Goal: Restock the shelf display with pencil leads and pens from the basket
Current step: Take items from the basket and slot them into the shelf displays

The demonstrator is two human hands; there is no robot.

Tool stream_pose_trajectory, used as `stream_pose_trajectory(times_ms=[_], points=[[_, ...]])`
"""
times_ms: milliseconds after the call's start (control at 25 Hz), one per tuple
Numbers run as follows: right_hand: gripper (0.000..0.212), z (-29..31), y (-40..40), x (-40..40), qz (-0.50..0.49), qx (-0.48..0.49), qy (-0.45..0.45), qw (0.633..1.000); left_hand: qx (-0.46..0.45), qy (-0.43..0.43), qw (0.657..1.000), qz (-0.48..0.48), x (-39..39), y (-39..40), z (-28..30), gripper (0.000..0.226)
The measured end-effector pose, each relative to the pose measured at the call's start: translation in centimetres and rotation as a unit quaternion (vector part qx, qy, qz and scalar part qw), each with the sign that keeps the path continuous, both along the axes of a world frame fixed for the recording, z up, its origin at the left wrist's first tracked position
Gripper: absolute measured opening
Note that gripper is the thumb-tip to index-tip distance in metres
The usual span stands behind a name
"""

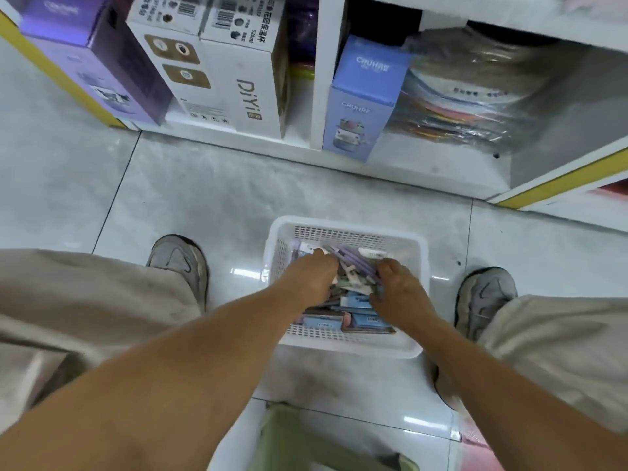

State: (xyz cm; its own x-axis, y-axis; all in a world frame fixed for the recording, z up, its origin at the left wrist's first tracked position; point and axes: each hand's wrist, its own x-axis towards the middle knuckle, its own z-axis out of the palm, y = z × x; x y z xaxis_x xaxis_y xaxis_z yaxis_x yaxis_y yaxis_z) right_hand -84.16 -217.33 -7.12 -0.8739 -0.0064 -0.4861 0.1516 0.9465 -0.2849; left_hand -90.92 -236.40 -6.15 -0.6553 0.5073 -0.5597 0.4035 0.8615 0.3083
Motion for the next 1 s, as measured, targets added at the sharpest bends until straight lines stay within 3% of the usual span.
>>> stream_pose_trajectory(times_ms=[200,400,480,680,800,1000], points=[[0.070,-1.4,-1.4,-0.6,0.053,0.058,0.046,0.996,-0.096,0.011,0.995,-0.004,1.8,1.2,-2.7,0.027],[0.053,-2.7,-3.8,-2.7,0.079,0.132,0.013,0.988,-0.119,-0.017,0.992,0.048,1.3,2.9,-3.9,0.060],[0.043,-3.1,-4.4,-3.3,0.090,0.142,0.008,0.986,-0.126,-0.022,0.990,0.061,1.2,3.2,-4.3,0.062],[0.042,-3.5,-3.9,-3.2,0.114,0.089,-0.022,0.989,-0.079,-0.064,0.991,0.085,0.1,2.6,-5.1,0.033],[0.036,-2.7,-2.7,-3.1,0.053,0.005,-0.076,0.996,-0.038,-0.098,0.989,0.103,-0.1,2.1,-5.3,0.016],[0.011,-0.5,-0.8,-2.8,-0.051,-0.089,-0.117,0.988,0.035,-0.148,0.981,0.122,-0.4,1.3,-4.8,0.023]])
